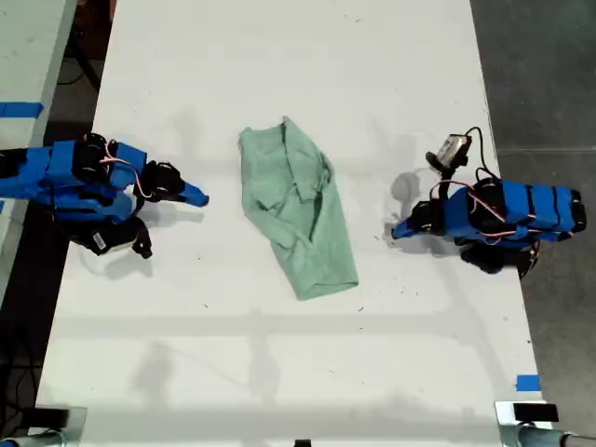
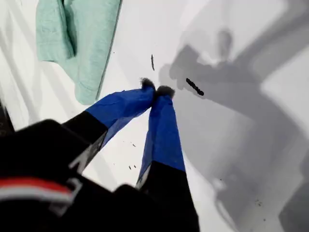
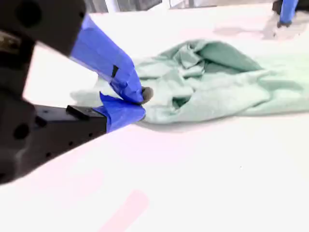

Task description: Fold t shirt

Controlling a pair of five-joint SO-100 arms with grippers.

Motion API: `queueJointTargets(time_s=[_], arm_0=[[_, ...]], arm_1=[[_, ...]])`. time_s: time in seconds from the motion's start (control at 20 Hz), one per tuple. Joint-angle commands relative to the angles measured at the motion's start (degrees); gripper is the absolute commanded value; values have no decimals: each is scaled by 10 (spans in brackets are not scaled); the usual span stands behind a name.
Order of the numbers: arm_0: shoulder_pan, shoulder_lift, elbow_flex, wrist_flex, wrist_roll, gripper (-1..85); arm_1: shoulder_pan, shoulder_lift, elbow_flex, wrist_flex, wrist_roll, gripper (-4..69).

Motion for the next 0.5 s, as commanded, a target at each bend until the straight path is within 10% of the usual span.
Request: queueJointTargets(time_s=[0.0,0.45], arm_0=[[-27,224,121,57,-14,-1],[-1,221,113,69,-11,-1]], arm_1=[[-8,7,28,4,5,17],[-9,6,28,4,7,17]])
